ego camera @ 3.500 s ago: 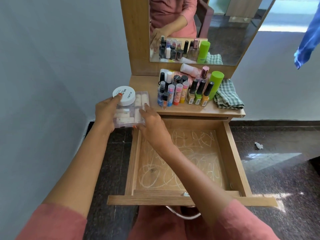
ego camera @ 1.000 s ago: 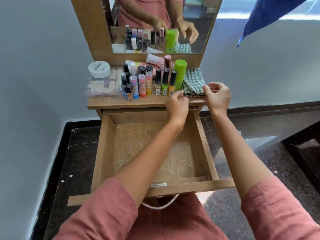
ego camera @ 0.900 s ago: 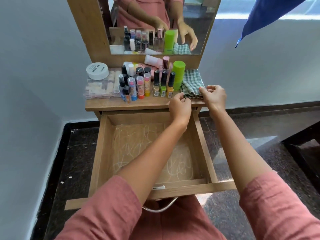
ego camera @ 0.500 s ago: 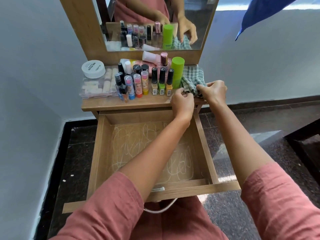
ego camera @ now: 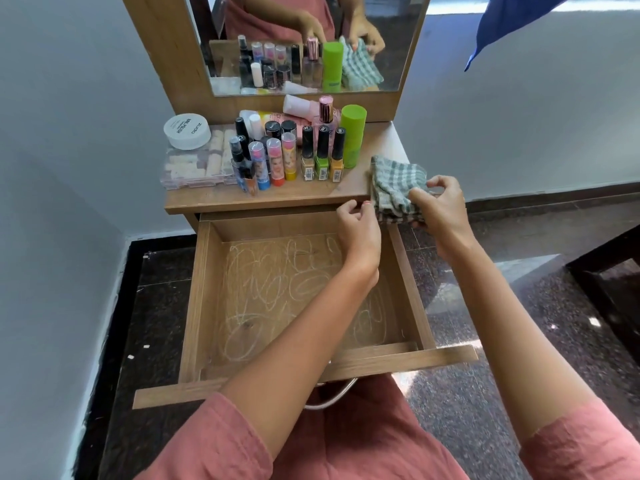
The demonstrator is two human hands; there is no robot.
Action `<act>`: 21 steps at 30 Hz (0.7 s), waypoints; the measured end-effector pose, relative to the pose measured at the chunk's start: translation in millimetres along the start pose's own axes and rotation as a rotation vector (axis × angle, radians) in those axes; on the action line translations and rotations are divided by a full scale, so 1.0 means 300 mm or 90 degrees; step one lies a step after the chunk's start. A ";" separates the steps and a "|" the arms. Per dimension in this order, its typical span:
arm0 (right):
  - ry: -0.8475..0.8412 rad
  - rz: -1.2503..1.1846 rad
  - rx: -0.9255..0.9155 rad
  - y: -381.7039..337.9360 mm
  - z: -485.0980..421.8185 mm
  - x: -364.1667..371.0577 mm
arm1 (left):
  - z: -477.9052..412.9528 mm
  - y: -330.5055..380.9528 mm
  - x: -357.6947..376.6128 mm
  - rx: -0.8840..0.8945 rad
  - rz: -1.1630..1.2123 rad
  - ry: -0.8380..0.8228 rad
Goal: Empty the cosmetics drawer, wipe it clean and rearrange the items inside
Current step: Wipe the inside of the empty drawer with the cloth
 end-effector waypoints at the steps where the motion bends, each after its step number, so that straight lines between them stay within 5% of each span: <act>1: -0.023 -0.029 0.012 0.003 0.030 0.002 | 0.004 -0.010 -0.011 -0.004 0.001 0.002; 10: -0.211 -0.182 0.021 0.041 0.244 0.094 | 0.059 -0.098 -0.145 -0.115 0.088 -0.072; 21: -0.216 0.134 -0.094 0.148 0.303 0.238 | 0.042 -0.071 -0.391 -0.053 -0.185 -0.127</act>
Point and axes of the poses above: each hand's wrist, its own z-axis away from the middle knuckle, its own x-axis out of the palm, y = z × x, the point moved 5 cm from there along -z, towards the middle knuckle, and after that the axes turned 5 degrees about z, right-handed, at the moved point
